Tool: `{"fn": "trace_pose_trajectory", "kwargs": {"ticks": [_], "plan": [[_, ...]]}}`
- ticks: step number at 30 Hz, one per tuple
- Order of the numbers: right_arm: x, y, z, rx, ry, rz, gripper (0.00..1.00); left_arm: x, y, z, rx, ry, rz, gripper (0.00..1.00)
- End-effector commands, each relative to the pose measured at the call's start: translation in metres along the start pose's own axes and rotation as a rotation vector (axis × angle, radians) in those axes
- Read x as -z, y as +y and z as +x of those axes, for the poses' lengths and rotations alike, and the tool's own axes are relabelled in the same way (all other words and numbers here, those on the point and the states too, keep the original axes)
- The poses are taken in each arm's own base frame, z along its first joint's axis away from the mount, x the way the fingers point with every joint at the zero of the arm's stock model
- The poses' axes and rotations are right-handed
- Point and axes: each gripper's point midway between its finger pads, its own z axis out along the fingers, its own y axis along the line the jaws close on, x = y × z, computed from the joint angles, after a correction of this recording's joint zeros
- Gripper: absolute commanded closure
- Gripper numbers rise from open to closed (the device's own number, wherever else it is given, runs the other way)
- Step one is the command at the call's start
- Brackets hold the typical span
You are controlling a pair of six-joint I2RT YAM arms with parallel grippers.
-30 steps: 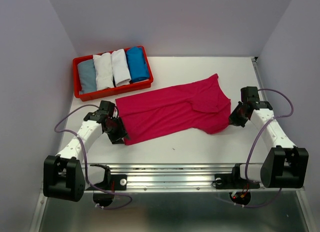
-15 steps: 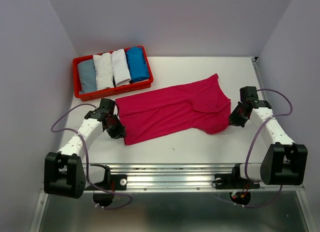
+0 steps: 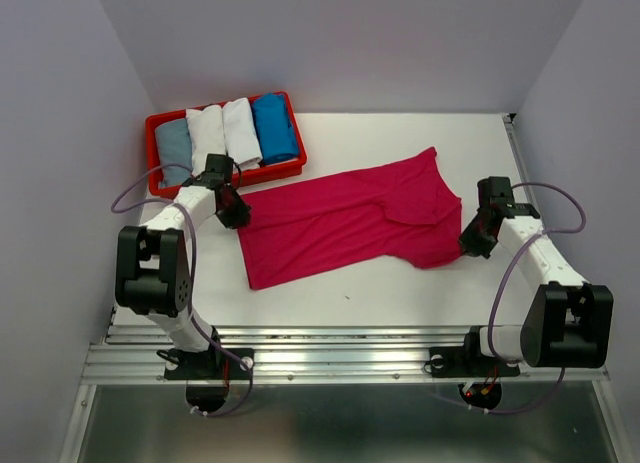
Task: Roll the t-shirts
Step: Fold the T-shirt at the center of the board.
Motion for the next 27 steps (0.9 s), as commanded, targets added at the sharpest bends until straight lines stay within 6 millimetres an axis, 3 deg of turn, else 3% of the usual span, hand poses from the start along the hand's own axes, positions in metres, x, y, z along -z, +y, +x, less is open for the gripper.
{"fn": "trace_pose_trajectory", "kwargs": {"ticks": [1, 9, 18, 24, 26, 27], "plan": [[-0.001, -0.005, -0.007, -0.043, -0.047, 0.016, 0.99, -0.015, -0.010, -0.016, -0.030, -0.025, 0.011, 0.82], [-0.005, -0.014, 0.003, -0.108, -0.028, 0.044, 0.99, -0.054, -0.004, -0.008, -0.054, 0.043, -0.040, 0.82], [0.003, -0.019, 0.001, -0.150, -0.049, 0.055, 0.99, -0.074, -0.010, -0.019, -0.090, 0.058, -0.067, 0.82], [0.005, -0.020, 0.000, -0.151, -0.057, 0.054, 0.99, -0.046, -0.015, -0.026, -0.108, 0.025, -0.040, 0.81], [0.004, -0.020, 0.000, -0.148, -0.058, 0.053, 0.99, -0.036, -0.016, -0.029, -0.116, 0.009, -0.039, 0.77], [0.004, -0.019, 0.000, -0.146, -0.057, 0.054, 0.99, -0.029, -0.018, -0.035, -0.124, -0.007, -0.036, 0.68]]}}
